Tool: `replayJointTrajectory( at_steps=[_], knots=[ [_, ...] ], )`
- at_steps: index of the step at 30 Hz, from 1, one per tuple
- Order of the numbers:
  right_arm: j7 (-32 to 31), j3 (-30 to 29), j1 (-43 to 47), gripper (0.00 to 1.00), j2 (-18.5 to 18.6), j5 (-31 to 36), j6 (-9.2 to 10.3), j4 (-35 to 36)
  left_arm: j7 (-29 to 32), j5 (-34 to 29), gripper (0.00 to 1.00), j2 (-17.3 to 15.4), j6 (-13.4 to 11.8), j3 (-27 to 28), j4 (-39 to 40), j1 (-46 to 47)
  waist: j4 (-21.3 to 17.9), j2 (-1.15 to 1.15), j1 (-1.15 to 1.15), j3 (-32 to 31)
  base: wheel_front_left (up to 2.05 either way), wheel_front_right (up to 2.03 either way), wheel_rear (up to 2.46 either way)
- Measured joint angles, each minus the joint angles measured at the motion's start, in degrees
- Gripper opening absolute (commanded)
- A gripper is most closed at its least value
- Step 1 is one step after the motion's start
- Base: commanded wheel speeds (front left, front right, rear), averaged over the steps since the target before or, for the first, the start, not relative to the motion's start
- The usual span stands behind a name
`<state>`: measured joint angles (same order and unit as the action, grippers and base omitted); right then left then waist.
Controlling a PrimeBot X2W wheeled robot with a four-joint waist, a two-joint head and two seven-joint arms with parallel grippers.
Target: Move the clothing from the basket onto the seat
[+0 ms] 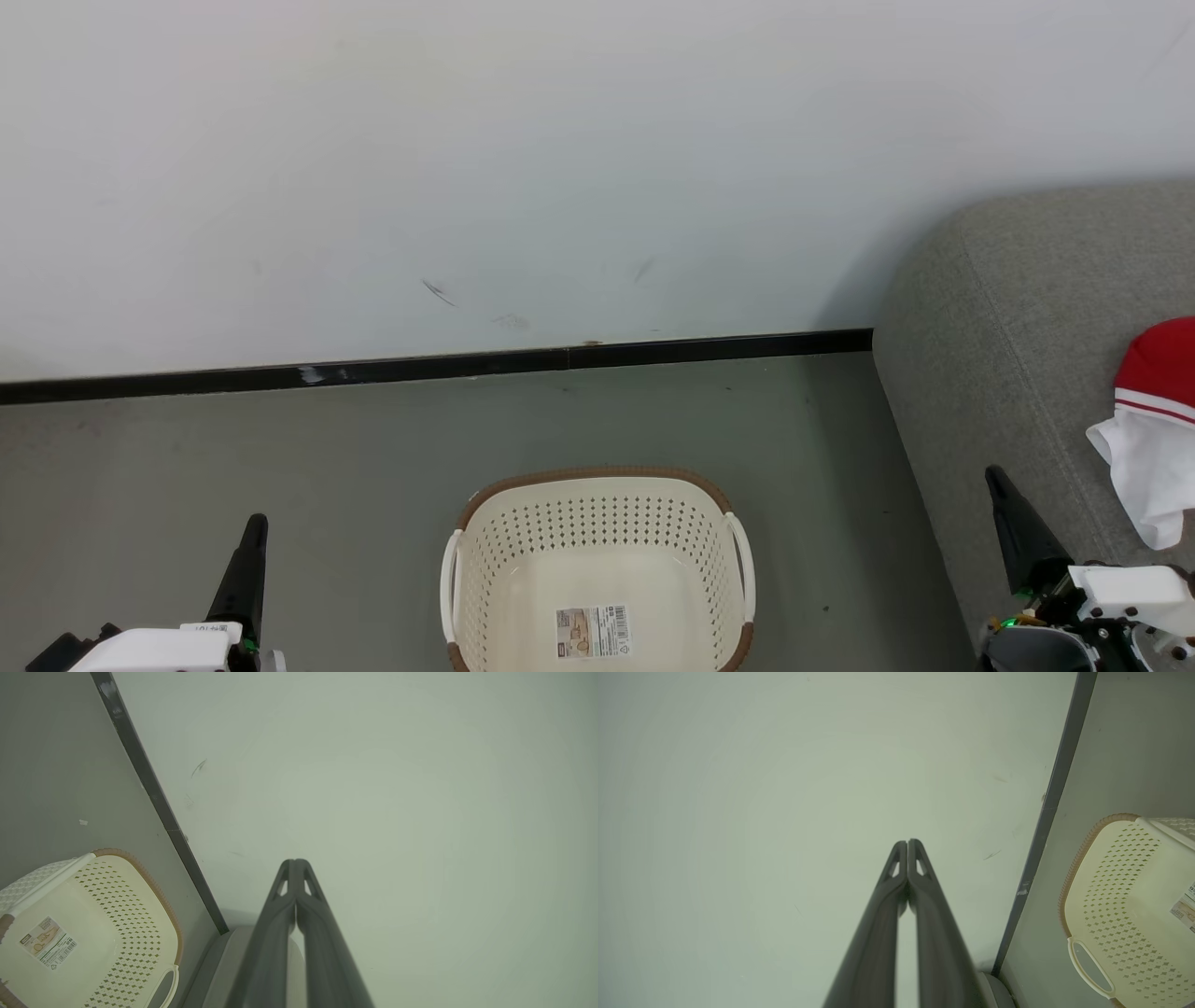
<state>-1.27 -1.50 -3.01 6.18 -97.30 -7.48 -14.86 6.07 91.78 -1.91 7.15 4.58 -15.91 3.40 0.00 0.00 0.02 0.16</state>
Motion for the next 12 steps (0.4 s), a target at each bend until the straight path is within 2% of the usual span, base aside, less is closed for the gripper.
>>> replayJointTrajectory(
  at_steps=[12],
  knots=[
    [-0.1,-0.1,0.0,0.0,0.0,0.0,0.0,0.0,0.0,0.0,0.0,0.0,0.0,0.0,0.0,0.0,0.0,0.0,0.0,0.0,0.0,0.0,0.0]
  ],
)
